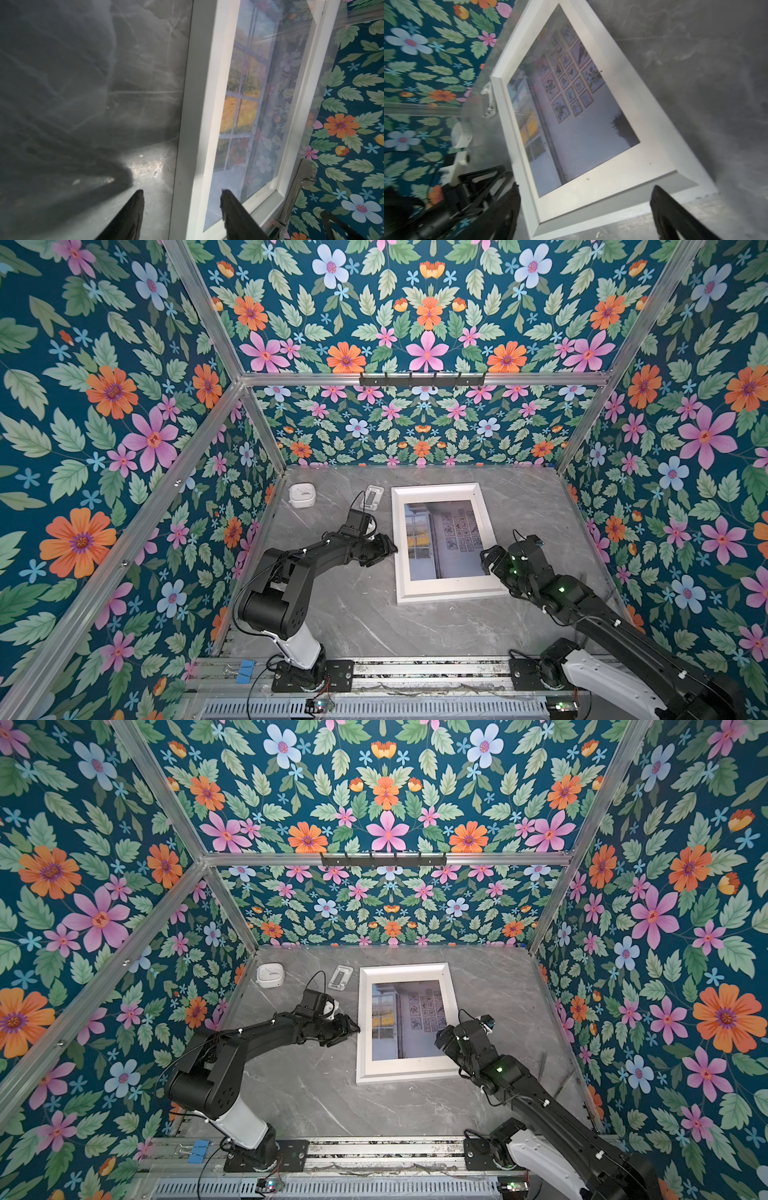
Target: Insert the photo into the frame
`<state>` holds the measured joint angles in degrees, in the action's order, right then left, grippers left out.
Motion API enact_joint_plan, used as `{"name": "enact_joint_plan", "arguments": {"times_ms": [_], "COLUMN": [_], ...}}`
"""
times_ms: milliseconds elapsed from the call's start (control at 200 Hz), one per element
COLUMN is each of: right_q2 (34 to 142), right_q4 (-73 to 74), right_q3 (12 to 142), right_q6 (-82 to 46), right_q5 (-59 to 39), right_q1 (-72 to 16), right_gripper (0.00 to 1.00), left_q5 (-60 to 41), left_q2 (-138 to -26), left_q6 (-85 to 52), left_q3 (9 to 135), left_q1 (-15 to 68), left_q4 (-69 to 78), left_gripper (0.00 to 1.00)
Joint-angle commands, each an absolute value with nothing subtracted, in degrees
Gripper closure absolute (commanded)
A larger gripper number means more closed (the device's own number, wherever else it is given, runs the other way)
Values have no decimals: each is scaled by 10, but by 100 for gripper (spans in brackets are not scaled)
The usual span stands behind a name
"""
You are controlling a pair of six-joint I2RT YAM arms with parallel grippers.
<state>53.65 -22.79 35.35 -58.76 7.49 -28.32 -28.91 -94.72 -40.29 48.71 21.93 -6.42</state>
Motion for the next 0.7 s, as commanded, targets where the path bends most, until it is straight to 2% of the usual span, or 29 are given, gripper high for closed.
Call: {"name": "enact_joint_plan", "arguments": {"times_ms": [0,155,460,695], "right_q2": [573,637,768,770], "right_q4": [-240,-179,-111,-75], "right_q3": [355,352,381,367], "right_q6": [-478,-423,-401,-414], "right_q5": [60,10,-94,-126], "right_q1": [-235,-179,-175,-174], "right_gripper": [1,1,1,1], "left_q5": [-282,-280,-273,-269], "left_q2": [-939,-933,-932,-931], "left_q6": [-403,-410,-427,-425], "left_q3": [480,478,452,443], "left_q1": [225,230,236,236], "left_q4": [-66,-65,-43,-44], "left_gripper": [37,37,37,37]}}
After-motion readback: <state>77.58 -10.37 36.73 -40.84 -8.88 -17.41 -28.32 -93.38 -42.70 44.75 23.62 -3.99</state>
